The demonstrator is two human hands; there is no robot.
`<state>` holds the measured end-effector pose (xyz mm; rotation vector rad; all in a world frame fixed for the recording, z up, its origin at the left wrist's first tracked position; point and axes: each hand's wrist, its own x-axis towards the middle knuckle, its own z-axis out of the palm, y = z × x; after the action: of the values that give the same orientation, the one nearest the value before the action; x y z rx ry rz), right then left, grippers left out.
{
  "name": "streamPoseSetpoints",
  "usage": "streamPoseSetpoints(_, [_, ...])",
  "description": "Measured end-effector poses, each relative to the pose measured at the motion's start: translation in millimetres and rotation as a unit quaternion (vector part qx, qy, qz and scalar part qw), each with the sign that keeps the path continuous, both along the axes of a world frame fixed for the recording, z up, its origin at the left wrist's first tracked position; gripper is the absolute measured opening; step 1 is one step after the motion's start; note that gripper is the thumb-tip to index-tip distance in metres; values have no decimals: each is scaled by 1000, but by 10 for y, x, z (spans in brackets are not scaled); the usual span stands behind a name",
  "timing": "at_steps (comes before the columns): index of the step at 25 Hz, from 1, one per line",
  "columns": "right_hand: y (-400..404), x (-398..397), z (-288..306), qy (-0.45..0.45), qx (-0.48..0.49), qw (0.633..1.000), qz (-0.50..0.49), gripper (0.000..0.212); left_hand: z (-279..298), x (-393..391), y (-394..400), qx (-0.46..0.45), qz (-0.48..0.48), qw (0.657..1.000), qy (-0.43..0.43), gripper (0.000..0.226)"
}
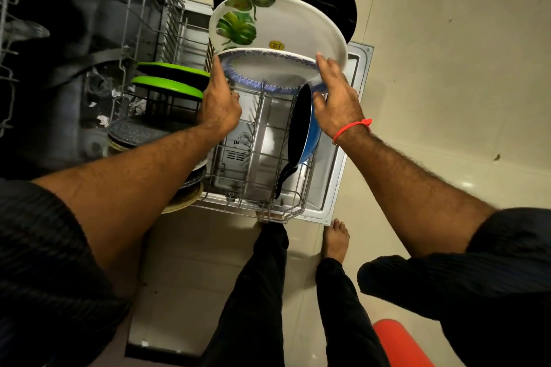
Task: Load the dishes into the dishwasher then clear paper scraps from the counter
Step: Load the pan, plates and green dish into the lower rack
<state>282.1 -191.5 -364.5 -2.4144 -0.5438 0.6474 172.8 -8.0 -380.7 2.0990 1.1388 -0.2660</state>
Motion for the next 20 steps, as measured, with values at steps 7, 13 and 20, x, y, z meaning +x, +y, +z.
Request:
streamPoseSetpoints(7, [-13,-220,371,5,20,998,67,68,364,-461,-297,13,-17,997,-70,93])
streamPoseSetpoints(13, [-132,-815,1159,40,69,988,129,59,1108,-1011,-702,29,12,996,-85,95])
streamPoseSetpoints(20, [-237,-1644,2469,33,97,956,274,54,2510,-1987,-1182,117,71,982,-127,95])
